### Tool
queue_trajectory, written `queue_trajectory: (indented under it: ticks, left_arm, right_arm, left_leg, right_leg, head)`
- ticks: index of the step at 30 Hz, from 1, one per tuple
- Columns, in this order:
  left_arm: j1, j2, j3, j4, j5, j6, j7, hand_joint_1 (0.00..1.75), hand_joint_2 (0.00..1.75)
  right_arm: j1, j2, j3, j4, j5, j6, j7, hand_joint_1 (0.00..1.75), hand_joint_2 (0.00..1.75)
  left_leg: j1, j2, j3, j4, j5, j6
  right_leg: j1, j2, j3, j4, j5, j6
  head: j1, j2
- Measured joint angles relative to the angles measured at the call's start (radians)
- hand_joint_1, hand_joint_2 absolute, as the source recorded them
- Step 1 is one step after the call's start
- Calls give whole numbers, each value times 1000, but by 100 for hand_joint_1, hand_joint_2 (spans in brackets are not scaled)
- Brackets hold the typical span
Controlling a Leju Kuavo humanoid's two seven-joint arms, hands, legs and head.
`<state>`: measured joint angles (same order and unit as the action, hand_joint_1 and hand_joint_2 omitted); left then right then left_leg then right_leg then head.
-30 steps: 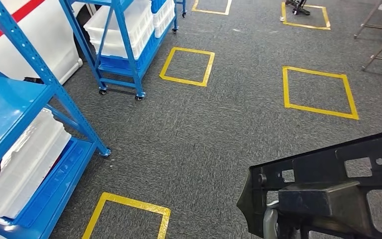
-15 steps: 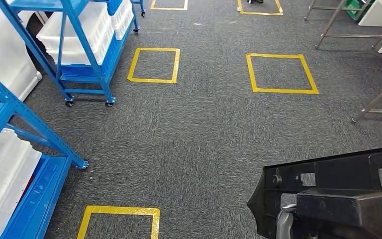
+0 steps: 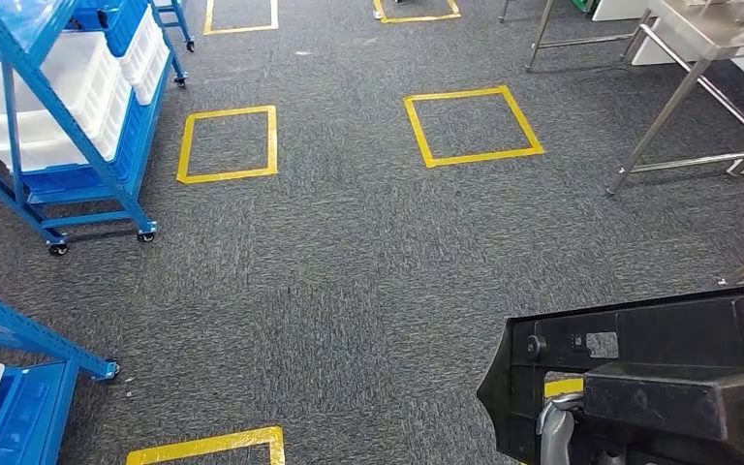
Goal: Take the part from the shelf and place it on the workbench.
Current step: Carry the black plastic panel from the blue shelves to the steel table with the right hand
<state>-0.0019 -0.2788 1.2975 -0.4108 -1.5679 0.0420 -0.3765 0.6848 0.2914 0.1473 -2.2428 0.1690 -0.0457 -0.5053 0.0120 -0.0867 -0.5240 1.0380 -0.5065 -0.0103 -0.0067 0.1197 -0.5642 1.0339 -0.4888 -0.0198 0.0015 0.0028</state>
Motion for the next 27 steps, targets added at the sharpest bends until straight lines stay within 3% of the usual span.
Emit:
queue_trajectory:
  ticks: [1, 3, 5, 7, 9, 10, 11, 12, 14, 16, 18, 20, 22, 24, 25, 26, 27]
  left_arm:
    - [0, 0, 0, 0, 0, 0, 0, 0, 175]
    - [-2, -2, 1, 0, 0, 0, 1, 0, 175]
    - [-3, -5, 1, 0, 0, 0, 1, 0, 175]
    - [-1, -7, 1, 0, 0, 0, 1, 0, 175]
    - [2, -8, 3, -1, 2, 0, 2, 0, 175]
    - [2, -8, 5, -2, 4, 0, 2, 0, 175]
    - [2, -10, 8, -5, 5, 0, 2, 0, 175]
    - [2, -13, 11, -9, 6, 0, 2, 0, 175]
    - [2, -21, 18, -20, 9, -1, 2, 0, 175]
    - [1, -29, 27, -34, 15, -1, 1, 0, 175]
    - [-3, -37, 36, -47, 23, -1, 0, 0, 175]
    - [-5, -44, 43, -57, 29, -1, -2, 0, 175]
    - [-4, -47, 56, -60, 40, 4, -7, 0, 175]
    - [-1, -49, 70, -60, 53, 13, -11, 0, 175]
    - [0, -49, 75, -60, 56, 16, -12, 0, 175]
    - [1, -50, 79, -60, 58, 18, -14, 0, 175]
    - [1, -50, 81, -60, 59, 19, -14, 0, 175]
  right_arm:
    - [-1, 2, -1, 0, 0, 1, 0, 175, 175]
    - [-2, 6, -3, 0, 0, 2, 0, 175, 175]
    - [-3, 8, -8, 0, 0, 3, 0, 175, 175]
    - [-7, 9, -14, 1, 0, 9, 1, 175, 175]
    - [-12, 9, -19, 3, -2, 21, 2, 175, 175]
    - [-13, 9, -22, 5, -3, 29, 3, 175, 175]
    - [-15, 9, -26, 6, -4, 37, 5, 175, 175]
    - [-16, 9, -30, 7, -6, 45, 8, 175, 175]
    - [-22, 9, -38, 10, -10, 61, 13, 175, 175]
    - [-30, 9, -42, 12, -15, 73, 17, 175, 175]
    - [-34, 9, -44, 16, -18, 83, 21, 175, 175]
    - [-39, 8, -45, 21, -20, 89, 23, 175, 175]
    - [-52, 6, -46, 28, -23, 91, 28, 175, 175]
    - [-64, 0, -45, 37, -27, 92, 35, 175, 175]
    - [-67, -3, -45, 41, -27, 92, 37, 175, 175]
    - [-69, -6, -45, 45, -28, 92, 38, 175, 175]
    - [-72, -8, -45, 48, -28, 91, 39, 175, 175]
  left_leg:
    - [-1, -9, 4, -12, -3, 2]
    - [-2, 14, 8, -21, 4, 13]
    - [1, 44, 11, -35, 14, 28]
    - [-1, 78, 11, -42, 18, 36]
    - [-5, 113, 9, -42, 16, 38]
    - [-5, 130, 9, -42, 15, 38]
    - [-5, 145, 9, -42, 13, 37]
    - [-5, 157, 11, -42, 10, 35]
    - [-9, 178, 20, -40, 2, 26]
    - [-13, 195, 28, -38, -5, 14]
    - [-13, 209, 35, -38, -9, 4]
    - [-9, 172, 31, -11, -33, -6]
    - [-5, 111, -15, 97, -97, -12]
    - [-3, 94, -76, 226, -148, -14]
    - [-3, 93, -91, 251, -146, -15]
    - [-2, 91, -90, 240, -124, -15]
    - [0, 86, -73, 193, -88, -15]
  right_leg:
    - [-2, 12, -5, 0, 3, 7]
    - [-6, 33, -13, -2, 9, 21]
    - [-3, -7, -31, 28, -12, 28]
    - [0, -79, -82, 129, -71, 33]
    - [-5, -107, -138, 245, -117, 40]
    - [-8, -113, -147, 264, -115, 43]
    - [-11, -119, -135, 244, -95, 46]
    - [-14, -131, -103, 188, -63, 47]
    - [-12, -179, -26, 53, -14, 43]
    - [-6, -202, 6, -8, -5, 34]
    - [-4, -179, 4, -12, -3, 23]
    - [-8, -156, 5, -20, 3, 10]
    - [-11, -133, 5, -23, 7, 0]
    - [-9, -104, 4, -21, 7, -4]
    - [-8, -89, 4, -20, 7, -5]
    - [-8, -73, 4, -17, 7, -4]
    - [-9, -58, 4, -14, 5, -3]
  head:
    - [0, 0]
    - [0, 0]
    - [5, 0]
    - [11, 0]
    - [12, 0]
    - [12, 0]
    - [12, 0]
    - [12, 0]
    - [12, 0]
    - [9, 0]
    - [5, 0]
    - [4, 0]
    - [3, 0]
    - [3, 0]
    - [3, 0]
    - [3, 0]
    - [3, 0]
